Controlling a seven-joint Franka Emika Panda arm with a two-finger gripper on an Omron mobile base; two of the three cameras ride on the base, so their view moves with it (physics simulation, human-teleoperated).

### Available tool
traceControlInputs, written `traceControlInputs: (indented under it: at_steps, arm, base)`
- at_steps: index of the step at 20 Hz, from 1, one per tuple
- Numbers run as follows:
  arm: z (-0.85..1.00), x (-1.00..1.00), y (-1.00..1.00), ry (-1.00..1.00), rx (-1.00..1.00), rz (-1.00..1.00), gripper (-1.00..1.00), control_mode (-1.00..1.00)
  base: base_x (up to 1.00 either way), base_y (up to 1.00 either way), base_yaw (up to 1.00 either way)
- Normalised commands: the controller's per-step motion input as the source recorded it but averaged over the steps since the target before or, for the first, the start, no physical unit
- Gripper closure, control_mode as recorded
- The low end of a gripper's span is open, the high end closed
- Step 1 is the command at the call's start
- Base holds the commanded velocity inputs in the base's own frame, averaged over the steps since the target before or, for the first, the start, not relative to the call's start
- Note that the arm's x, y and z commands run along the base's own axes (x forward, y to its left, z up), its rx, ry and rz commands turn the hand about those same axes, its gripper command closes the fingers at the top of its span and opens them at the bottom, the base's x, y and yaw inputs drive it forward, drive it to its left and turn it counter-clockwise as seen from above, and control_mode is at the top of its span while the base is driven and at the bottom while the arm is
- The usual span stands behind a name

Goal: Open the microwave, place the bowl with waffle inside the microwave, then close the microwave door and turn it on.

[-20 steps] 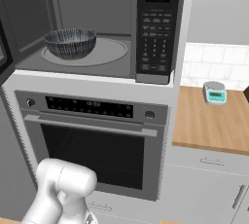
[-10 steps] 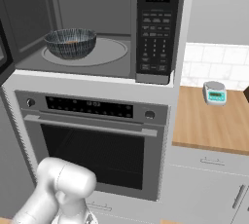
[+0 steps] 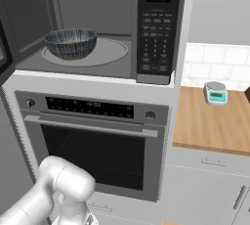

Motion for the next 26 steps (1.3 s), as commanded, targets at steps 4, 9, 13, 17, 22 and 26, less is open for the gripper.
traceControlInputs:
  at_steps: [4, 9, 13, 17, 22, 26]
  arm:
    - [-0.63, 1.0, 1.0, 0.04, -0.23, -0.18, 1.0, -1.0]
    - [-0.53, 1.0, 0.68, 0.02, -0.12, -0.27, 1.0, -1.0]
    - [-0.44, 1.0, 0.26, 0.03, -0.04, -0.24, 1.0, -1.0]
    - [-0.05, 1.0, -0.14, 0.0, 0.0, -0.25, 1.0, -1.0]
    - [0.0, 0.8, -0.81, 0.0, 0.0, -0.2, 1.0, -1.0]
    - [0.01, 0.69, -1.0, 0.0, 0.0, -0.14, 1.0, -1.0]
  base:
    - [0.0, 0.0, 0.0]
    - [0.0, 0.0, 0.0]
    - [0.0, 0.0, 0.0]
    - [0.0, 0.0, 0.0]
    - [0.0, 0.0, 0.0]
    - [0.0, 0.0, 0.0]
